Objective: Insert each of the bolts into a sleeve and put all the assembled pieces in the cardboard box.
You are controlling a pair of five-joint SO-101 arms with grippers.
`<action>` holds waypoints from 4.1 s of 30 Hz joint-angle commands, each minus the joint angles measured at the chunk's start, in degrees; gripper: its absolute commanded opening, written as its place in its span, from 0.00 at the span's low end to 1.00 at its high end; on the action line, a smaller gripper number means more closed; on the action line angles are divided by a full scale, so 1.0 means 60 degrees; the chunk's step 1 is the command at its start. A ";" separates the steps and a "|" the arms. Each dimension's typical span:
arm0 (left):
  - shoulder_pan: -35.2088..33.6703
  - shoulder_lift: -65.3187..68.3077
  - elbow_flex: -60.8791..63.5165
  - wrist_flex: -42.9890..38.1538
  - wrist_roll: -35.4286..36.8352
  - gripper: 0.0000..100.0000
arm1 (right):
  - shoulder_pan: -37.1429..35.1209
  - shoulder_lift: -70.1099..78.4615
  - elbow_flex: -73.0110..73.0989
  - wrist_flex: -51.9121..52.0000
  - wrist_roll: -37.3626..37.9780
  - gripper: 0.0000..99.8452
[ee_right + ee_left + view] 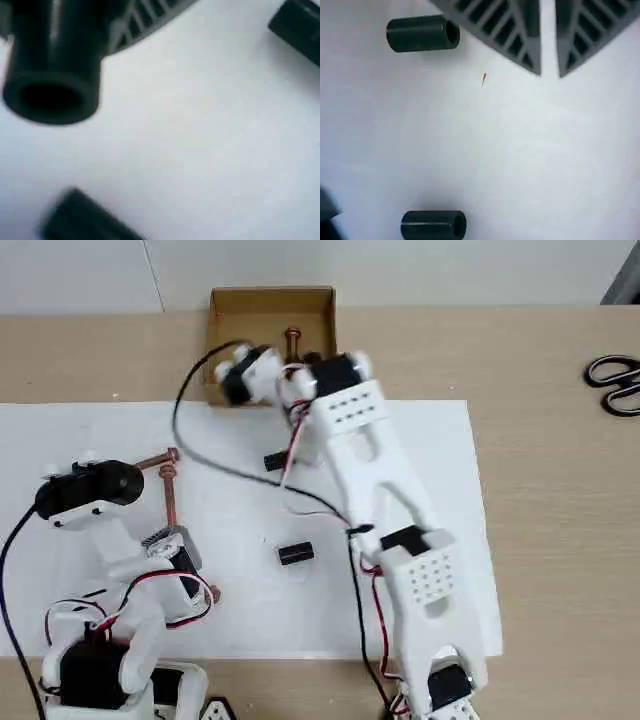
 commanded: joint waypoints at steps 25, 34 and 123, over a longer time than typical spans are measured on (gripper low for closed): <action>-0.0059 0.0044 -0.0418 -0.1026 0.0015 0.01 | 0.4154 -0.8095 0.5538 0.0154 -0.4806 0.01; -0.1143 0.3267 -0.2747 -0.1260 -0.0015 0.01 | 0.4579 -0.9707 0.8190 0.0110 -0.4806 0.01; -0.1875 1.9092 -1.3941 0.2183 -0.3912 0.07 | 0.5810 -1.3678 1.3802 -0.0681 -0.3590 0.01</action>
